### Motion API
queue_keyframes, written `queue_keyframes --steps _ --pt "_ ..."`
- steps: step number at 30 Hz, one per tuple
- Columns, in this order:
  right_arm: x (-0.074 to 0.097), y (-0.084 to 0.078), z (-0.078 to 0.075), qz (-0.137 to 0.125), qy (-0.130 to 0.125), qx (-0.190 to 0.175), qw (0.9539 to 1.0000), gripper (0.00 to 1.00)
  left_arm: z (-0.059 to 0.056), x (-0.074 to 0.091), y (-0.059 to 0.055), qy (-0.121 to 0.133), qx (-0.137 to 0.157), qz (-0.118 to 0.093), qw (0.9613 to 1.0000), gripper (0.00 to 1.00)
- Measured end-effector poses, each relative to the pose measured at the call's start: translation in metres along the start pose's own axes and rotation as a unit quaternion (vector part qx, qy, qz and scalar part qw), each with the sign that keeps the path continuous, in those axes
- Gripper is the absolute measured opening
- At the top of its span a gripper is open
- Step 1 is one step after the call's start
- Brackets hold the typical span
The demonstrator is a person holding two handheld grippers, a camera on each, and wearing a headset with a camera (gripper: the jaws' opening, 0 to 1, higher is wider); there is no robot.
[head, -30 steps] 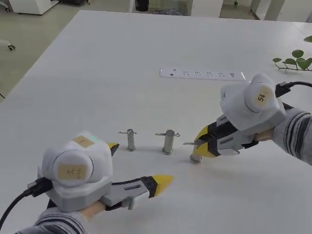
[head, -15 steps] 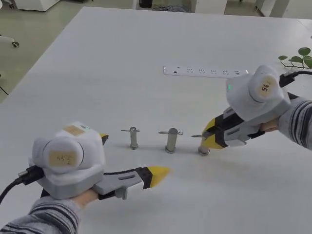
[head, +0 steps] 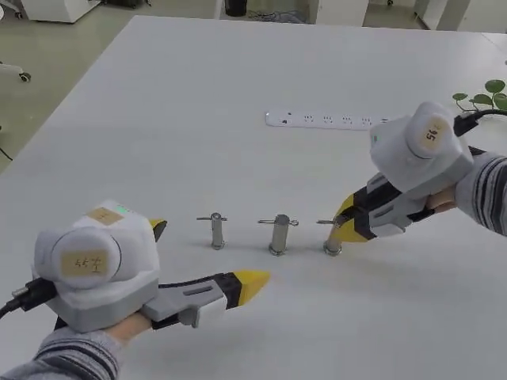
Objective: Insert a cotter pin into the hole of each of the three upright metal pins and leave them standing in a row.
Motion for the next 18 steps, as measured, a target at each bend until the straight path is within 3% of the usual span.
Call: queue_keyframes --steps 11,16,18 --pt "0.0001 0.0000 -0.0001 0.000 0.007 0.007 1.0000 0.09 -0.0004 0.0009 0.0005 -0.003 -0.007 0.004 1.0000 0.96" --pt "0.0006 -0.0046 -0.0004 0.005 -0.013 0.013 0.9998 0.14 -0.0038 0.0003 -0.0001 -0.008 -0.018 0.010 0.9997 0.96" --pt "0.0039 -0.0047 0.0015 -0.008 -0.018 -0.006 0.9998 0.15 -0.0038 0.0002 0.0000 -0.010 -0.017 0.012 0.9997 0.96"
Point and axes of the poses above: the centre of the closed fingertips' face, and the gripper's own axes: x roughly backward along the fingers, z roughly to its left, y roughly out of its top, the point moved 7 cm from there along x, roughly backward along the fingers
